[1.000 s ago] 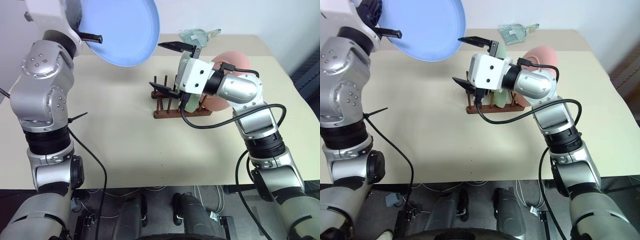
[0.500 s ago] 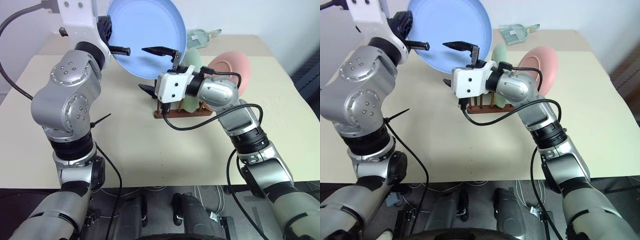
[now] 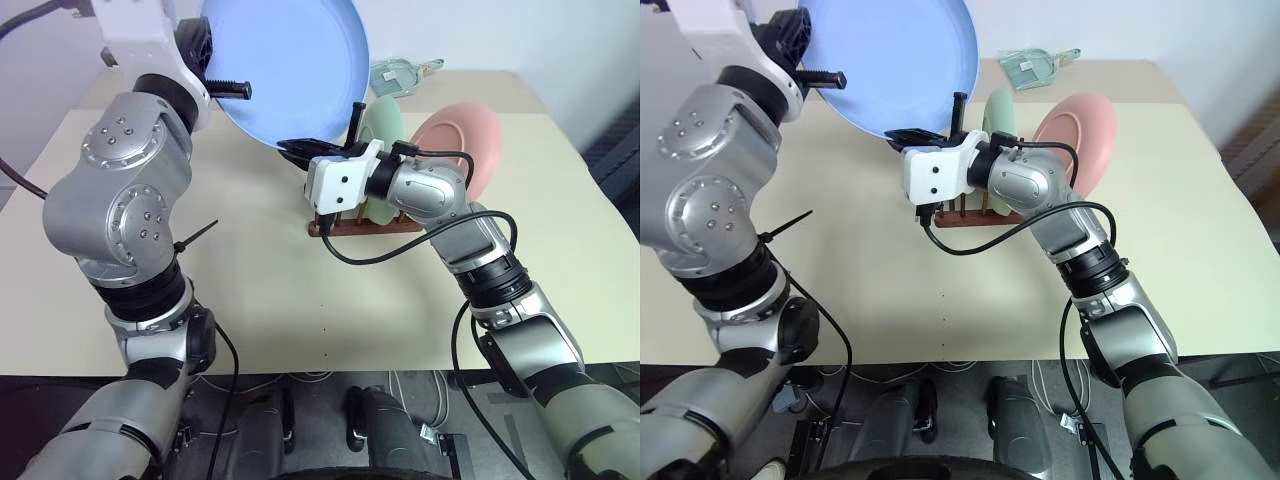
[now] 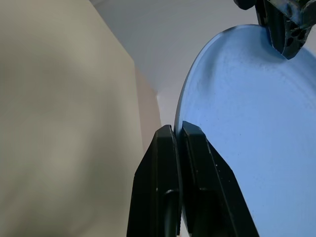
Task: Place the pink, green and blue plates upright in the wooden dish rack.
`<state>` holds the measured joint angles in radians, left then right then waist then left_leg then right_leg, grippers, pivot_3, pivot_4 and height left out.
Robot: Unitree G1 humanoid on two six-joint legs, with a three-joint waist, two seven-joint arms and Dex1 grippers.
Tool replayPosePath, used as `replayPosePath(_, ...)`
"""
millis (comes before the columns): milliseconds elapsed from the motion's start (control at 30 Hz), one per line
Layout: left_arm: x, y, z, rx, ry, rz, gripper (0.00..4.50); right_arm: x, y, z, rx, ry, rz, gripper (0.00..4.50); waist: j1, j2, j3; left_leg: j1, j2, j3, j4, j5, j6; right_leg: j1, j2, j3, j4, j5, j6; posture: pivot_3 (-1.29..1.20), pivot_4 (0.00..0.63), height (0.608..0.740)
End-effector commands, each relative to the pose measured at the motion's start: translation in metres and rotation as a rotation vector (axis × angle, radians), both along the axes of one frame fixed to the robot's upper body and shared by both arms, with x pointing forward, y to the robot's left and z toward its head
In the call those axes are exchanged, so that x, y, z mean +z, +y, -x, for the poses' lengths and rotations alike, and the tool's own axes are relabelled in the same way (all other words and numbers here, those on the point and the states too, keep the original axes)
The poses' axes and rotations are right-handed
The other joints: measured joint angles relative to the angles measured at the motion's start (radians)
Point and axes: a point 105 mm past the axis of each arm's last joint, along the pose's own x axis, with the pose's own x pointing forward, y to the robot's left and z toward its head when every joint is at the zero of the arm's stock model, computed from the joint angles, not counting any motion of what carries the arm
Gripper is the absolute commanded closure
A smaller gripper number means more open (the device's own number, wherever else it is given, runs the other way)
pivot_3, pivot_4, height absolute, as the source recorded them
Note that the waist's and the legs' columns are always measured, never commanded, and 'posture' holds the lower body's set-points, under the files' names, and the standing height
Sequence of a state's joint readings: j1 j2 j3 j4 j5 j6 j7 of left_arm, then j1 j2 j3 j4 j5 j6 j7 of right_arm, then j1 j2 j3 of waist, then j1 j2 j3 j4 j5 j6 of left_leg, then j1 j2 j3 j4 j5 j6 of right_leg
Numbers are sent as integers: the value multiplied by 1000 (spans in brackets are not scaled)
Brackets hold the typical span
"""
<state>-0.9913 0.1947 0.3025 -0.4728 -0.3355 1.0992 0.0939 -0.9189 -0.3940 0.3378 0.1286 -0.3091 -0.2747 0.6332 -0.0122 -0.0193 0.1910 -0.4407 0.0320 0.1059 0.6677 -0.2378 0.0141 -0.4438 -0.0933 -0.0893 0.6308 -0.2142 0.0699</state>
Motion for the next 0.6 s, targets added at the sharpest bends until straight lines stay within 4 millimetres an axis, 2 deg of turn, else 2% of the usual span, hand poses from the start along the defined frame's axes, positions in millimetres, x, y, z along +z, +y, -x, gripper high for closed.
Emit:
replayPosePath(33, 35, 16, 16, -18, -168, 164, 2619, 20, 0, 11, 32, -69, -53, 4500, 0, 0, 0, 0, 0, 0, 0, 0, 0, 0, 0, 0, 0, 0, 0, 0, 150, 740)
replayPosePath(200, 51, 69, 22, 135, -253, 266, 21, 28, -1, 13, 58, -11, -124, 4500, -6, 0, 0, 1, 0, 0, 0, 0, 0, 0, 1, 0, 0, 0, 0, 0, 150, 740)
replayPosePath(300, 45, 96, 22, 232, -234, 189, 21, 44, -4, 21, 112, 59, -228, 4500, -4, 0, 0, 1, 1, 0, 0, 1, -1, 0, 2, 0, 1, 0, 0, 0, 150, 740)
replayPosePath(367, 38, 105, 19, 270, -209, 122, 21, 52, -7, 26, 148, 112, -280, 4500, -4, 0, 0, 1, 1, 0, 0, 1, -1, 0, 2, 0, 1, 0, 0, 0, 150, 740)
replayPosePath(467, -4, 115, 11, 219, -102, -50, 21, 76, -16, 47, 297, 258, -416, 4500, -2, 0, 0, 2, 1, 0, 0, 1, -1, 1, 1, 0, 1, 0, -1, 0, 150, 740)
replayPosePath(600, -55, 106, 8, 82, -4, -204, 21, 88, -27, 65, 446, 496, -558, 4500, 1, 0, 0, 2, 1, 0, 0, 1, -1, 1, 0, 0, 1, 0, -1, 0, 150, 740)
